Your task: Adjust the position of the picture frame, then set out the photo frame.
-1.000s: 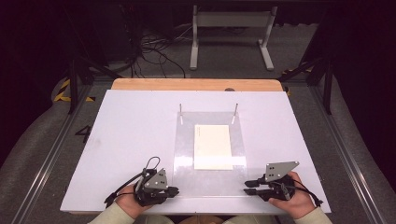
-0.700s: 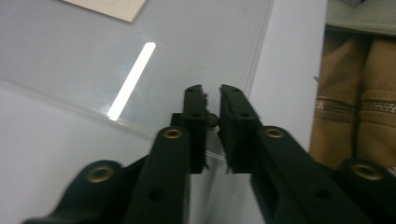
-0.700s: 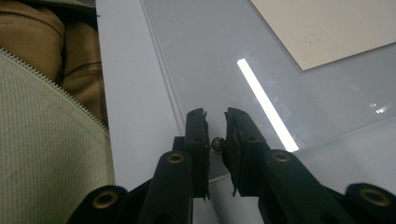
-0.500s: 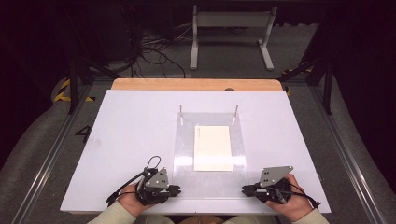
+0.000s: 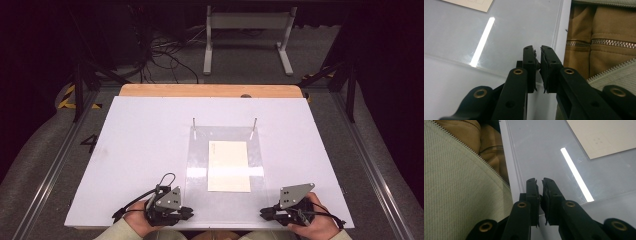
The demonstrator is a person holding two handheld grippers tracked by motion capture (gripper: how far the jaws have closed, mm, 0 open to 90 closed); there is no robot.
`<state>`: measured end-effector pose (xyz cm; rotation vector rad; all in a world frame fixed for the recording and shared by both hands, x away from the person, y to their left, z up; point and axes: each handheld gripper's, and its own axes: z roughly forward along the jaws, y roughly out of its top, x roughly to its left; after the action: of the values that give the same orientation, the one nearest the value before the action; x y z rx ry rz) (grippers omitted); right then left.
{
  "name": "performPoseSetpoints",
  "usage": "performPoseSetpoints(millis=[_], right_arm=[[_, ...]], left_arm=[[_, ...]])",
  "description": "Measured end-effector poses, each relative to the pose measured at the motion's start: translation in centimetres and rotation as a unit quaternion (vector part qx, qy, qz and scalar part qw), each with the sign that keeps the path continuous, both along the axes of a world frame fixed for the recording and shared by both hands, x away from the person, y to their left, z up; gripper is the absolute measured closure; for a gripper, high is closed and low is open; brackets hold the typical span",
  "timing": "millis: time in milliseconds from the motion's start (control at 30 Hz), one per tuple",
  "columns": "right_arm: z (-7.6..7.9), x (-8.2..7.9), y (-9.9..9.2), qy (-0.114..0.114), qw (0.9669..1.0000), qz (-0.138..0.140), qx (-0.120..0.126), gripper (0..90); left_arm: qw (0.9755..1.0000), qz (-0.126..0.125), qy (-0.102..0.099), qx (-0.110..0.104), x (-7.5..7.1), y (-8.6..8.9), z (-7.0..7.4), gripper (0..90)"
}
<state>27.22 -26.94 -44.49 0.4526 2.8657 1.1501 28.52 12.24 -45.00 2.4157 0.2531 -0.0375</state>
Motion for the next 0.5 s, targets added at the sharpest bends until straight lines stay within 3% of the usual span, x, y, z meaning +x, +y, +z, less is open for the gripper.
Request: performPoseSetpoints(millis=[133,200,300,367,500], right_arm=[[0.1,-0.1,-0.2,0.004,1.0,0.002,-0.002,82.3],[0.1,-0.2,-0.1,0.005,1.0,0.001,0.0,80.2],[0.5,-0.2,-0.3,-0.004,0.9996,-0.002,0.028,76.9],[1.1,0.0,-0.7,-0.023,0.9984,-0.015,0.049,75.1],[1.7,0.1,-1.0,-0.045,0.9959,-0.043,0.065,71.9]], left_arm=[[0.9999,-0.01,-0.002,0.002,-0.2,-0.3,0.0,82.3],[0.9999,-0.01,0.008,-0.002,0.0,-0.2,0.1,80.1],[0.9996,0.0,0.01,-0.025,0.3,0.2,0.4,72.6],[0.9987,0.017,0.004,-0.048,0.6,0.6,0.7,66.7],[0.9949,0.053,-0.006,-0.086,1.1,1.1,1.0,58.3]])
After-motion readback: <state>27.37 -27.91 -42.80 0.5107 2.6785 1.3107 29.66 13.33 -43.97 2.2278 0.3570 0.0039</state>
